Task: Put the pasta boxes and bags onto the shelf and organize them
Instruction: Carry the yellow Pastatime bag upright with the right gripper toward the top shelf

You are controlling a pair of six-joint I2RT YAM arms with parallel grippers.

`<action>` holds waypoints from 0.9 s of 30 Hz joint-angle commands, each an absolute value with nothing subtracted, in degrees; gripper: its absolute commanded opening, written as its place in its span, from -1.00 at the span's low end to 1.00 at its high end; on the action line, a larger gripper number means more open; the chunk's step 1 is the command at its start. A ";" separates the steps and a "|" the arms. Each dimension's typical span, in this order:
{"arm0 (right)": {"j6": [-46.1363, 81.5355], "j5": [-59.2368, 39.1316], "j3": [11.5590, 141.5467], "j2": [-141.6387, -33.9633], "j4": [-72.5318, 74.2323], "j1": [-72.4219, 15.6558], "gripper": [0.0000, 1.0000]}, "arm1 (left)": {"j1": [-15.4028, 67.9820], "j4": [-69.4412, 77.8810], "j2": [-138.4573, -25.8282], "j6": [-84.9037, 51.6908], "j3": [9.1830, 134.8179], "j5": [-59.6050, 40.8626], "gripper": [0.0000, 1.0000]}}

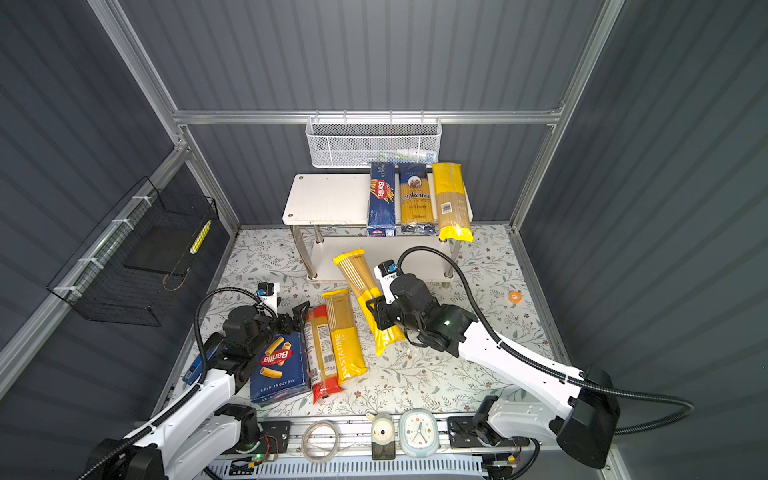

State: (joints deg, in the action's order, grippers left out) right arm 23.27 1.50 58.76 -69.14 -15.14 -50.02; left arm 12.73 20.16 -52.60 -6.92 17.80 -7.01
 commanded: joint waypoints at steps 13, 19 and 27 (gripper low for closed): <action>20.92 2.99 75.03 -73.88 -10.71 -50.61 -0.80 | 13.02 19.86 -51.59 -7.47 17.34 -6.68 0.99; 20.65 3.33 79.09 -76.01 -11.27 -51.21 -0.80 | 13.06 19.85 -51.82 -7.46 17.49 -6.77 0.99; 20.35 5.29 84.01 -77.81 -12.51 -51.93 -0.80 | 13.02 19.86 -51.94 -7.40 17.49 -6.81 0.99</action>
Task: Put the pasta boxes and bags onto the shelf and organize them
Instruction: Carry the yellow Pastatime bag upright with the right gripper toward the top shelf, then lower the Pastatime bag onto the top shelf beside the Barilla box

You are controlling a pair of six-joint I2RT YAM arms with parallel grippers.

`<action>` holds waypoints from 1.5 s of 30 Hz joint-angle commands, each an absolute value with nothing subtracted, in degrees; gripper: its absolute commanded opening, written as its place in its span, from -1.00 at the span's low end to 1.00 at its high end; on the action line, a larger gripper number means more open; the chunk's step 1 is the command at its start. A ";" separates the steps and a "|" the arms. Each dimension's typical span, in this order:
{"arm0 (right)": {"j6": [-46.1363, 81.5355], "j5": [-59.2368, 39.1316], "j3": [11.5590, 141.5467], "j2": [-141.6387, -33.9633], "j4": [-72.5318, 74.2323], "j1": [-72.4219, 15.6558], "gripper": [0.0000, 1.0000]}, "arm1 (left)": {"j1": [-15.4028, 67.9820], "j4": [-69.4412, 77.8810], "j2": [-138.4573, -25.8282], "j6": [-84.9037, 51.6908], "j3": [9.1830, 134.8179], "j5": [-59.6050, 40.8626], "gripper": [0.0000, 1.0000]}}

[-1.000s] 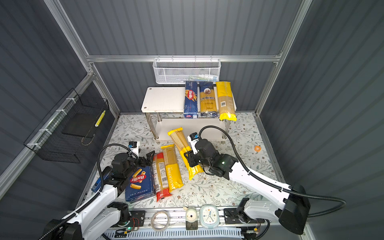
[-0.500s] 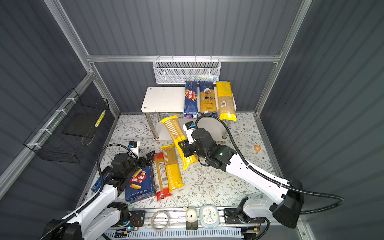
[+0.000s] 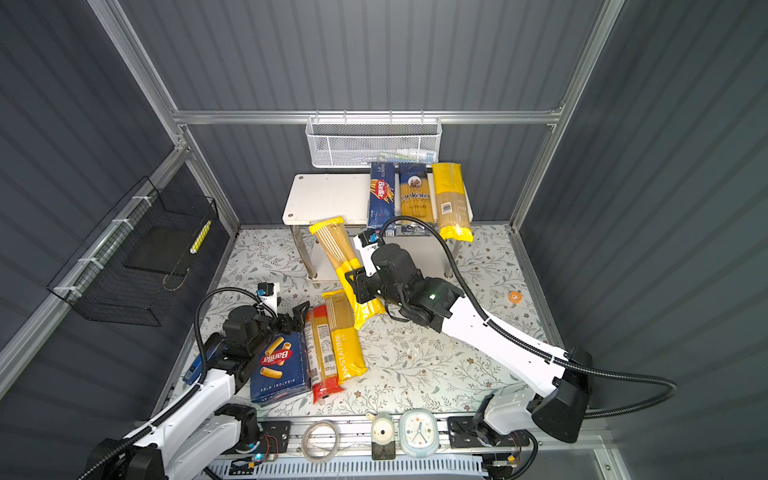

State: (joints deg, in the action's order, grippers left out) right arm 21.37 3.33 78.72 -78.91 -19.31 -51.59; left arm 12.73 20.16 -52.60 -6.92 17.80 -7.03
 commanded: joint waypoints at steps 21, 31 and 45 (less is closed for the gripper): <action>17.93 22.18 107.15 -91.60 -18.13 -51.73 -0.84 | 13.05 19.84 -51.77 -7.40 17.49 -6.76 0.99; 16.78 23.19 120.45 -100.19 -20.29 -49.63 -0.84 | 13.07 19.89 -51.43 -7.45 17.29 -6.77 0.99; 20.70 21.45 123.66 -104.77 -18.88 -45.62 -0.84 | 13.02 19.84 -51.71 -7.38 17.41 -6.84 0.99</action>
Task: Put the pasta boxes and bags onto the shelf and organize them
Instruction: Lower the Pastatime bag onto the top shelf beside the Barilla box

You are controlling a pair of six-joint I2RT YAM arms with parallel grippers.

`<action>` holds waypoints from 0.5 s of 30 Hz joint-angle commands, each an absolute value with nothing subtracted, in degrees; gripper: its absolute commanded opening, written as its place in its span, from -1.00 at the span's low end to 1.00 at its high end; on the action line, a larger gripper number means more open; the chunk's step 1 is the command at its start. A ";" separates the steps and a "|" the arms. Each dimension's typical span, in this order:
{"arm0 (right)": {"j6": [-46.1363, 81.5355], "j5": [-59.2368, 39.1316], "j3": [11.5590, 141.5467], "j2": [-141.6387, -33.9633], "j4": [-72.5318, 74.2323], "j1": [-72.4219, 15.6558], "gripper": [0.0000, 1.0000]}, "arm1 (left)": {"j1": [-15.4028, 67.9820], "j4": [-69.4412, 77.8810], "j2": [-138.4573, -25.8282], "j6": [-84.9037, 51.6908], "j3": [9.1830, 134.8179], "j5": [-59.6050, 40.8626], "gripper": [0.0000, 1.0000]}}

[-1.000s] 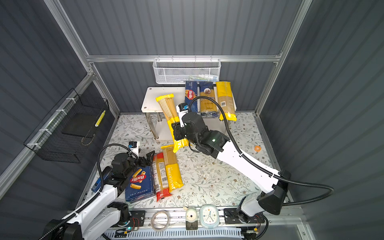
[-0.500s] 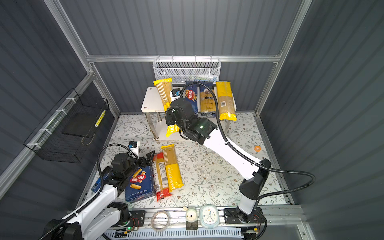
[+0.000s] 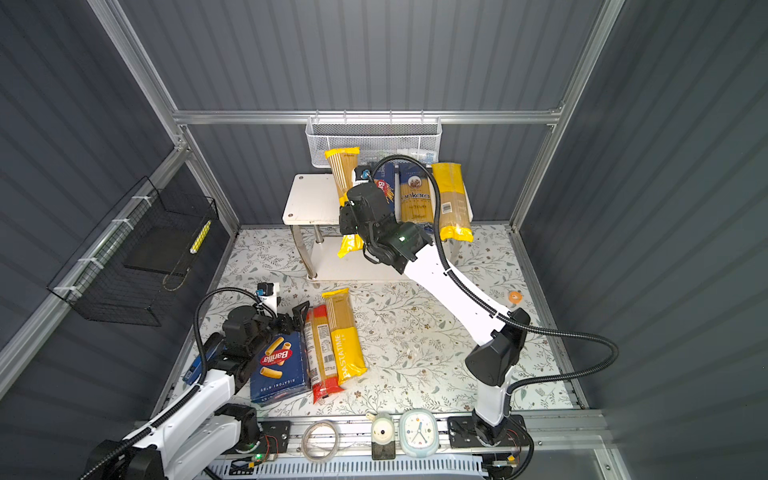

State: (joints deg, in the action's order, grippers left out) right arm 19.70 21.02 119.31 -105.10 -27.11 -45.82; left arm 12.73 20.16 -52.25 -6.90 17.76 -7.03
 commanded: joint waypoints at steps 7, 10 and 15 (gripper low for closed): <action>21.87 20.94 125.65 -106.68 -19.30 -44.22 -0.84 | 13.06 19.83 -51.50 -7.38 17.31 -6.86 0.99; 22.22 20.33 126.42 -107.37 -19.51 -43.73 -0.83 | 13.07 19.86 -51.55 -7.38 17.31 -6.86 0.99; 23.00 19.68 127.68 -108.77 -19.78 -42.98 -0.79 | 13.08 19.86 -51.50 -7.38 17.36 -6.86 0.99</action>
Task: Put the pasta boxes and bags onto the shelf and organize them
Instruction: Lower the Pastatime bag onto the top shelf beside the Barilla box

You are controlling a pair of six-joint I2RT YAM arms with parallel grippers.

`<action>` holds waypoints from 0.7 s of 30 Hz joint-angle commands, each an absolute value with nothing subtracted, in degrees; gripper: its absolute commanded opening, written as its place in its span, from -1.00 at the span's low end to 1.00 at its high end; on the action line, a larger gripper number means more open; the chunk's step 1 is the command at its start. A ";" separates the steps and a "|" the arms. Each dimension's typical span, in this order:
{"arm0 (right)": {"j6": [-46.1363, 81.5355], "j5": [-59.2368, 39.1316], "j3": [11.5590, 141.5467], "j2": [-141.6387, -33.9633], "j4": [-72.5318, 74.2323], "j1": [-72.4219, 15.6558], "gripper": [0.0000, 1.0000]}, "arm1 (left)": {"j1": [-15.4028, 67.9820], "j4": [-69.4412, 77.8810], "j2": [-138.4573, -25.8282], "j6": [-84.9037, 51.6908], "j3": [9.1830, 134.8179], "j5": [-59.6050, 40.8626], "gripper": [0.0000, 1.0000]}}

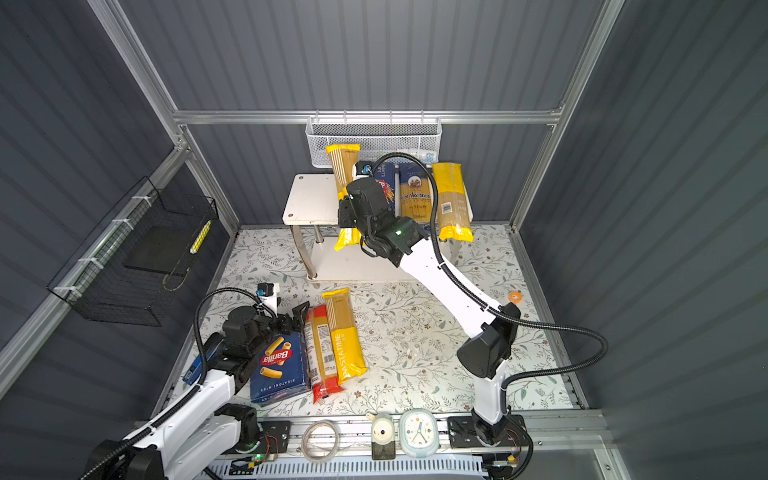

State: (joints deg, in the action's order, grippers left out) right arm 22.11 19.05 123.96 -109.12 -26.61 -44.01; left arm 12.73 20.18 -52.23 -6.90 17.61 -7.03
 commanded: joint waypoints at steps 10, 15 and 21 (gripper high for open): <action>24.86 18.37 129.10 -110.82 -19.63 -41.92 -0.58 | 13.02 19.94 -51.26 -7.47 17.23 -6.76 0.99; 25.30 18.06 129.10 -111.14 -18.70 -41.75 -0.45 | 13.04 19.86 -51.34 -7.51 17.23 -6.67 0.99; 24.68 17.50 134.55 -113.29 -21.96 -41.75 -0.28 | 13.04 19.84 -51.38 -7.47 17.23 -6.59 0.99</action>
State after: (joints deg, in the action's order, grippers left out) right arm 24.84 17.23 130.52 -113.69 -27.31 -42.26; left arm 12.73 20.16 -52.23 -6.92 17.58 -7.01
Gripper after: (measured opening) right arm 0.353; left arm 0.995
